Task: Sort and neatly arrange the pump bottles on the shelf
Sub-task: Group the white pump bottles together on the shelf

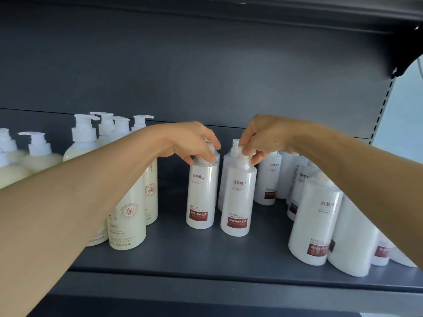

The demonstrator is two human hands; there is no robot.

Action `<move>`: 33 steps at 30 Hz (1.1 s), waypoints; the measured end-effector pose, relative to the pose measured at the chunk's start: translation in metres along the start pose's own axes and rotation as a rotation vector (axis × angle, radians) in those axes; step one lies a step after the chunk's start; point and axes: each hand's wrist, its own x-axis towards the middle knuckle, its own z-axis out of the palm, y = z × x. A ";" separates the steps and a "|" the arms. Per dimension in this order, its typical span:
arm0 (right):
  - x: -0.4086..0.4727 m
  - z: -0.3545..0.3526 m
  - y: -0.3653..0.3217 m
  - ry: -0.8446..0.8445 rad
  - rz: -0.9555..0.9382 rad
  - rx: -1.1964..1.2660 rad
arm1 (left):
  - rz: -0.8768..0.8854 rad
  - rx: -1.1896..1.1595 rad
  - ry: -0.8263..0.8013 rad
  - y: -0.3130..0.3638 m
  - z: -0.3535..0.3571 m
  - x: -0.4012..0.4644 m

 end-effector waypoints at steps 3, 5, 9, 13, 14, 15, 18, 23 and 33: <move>0.006 0.005 0.002 0.023 -0.045 -0.003 | 0.025 0.015 0.091 -0.008 -0.001 0.002; 0.009 0.007 0.006 0.049 -0.075 0.026 | 0.035 0.061 0.151 -0.010 0.001 0.005; 0.010 0.010 0.009 0.086 -0.104 0.048 | 0.054 0.123 0.236 -0.010 0.007 0.009; 0.010 0.016 0.012 0.127 -0.125 0.048 | 0.076 0.076 0.269 -0.013 0.011 0.012; 0.009 0.017 0.011 0.144 -0.131 0.048 | 0.082 0.061 0.268 -0.013 0.011 0.013; 0.008 0.019 0.010 0.163 -0.132 0.052 | 0.085 0.051 0.266 -0.013 0.011 0.014; 0.007 0.023 0.007 0.218 -0.137 0.038 | 0.083 0.056 0.279 -0.013 0.012 0.016; 0.005 0.027 0.008 0.255 -0.130 0.087 | 0.076 -0.046 0.311 -0.017 0.016 0.012; -0.024 0.112 0.051 0.308 0.071 0.454 | -0.094 -0.390 0.284 -0.071 0.090 -0.016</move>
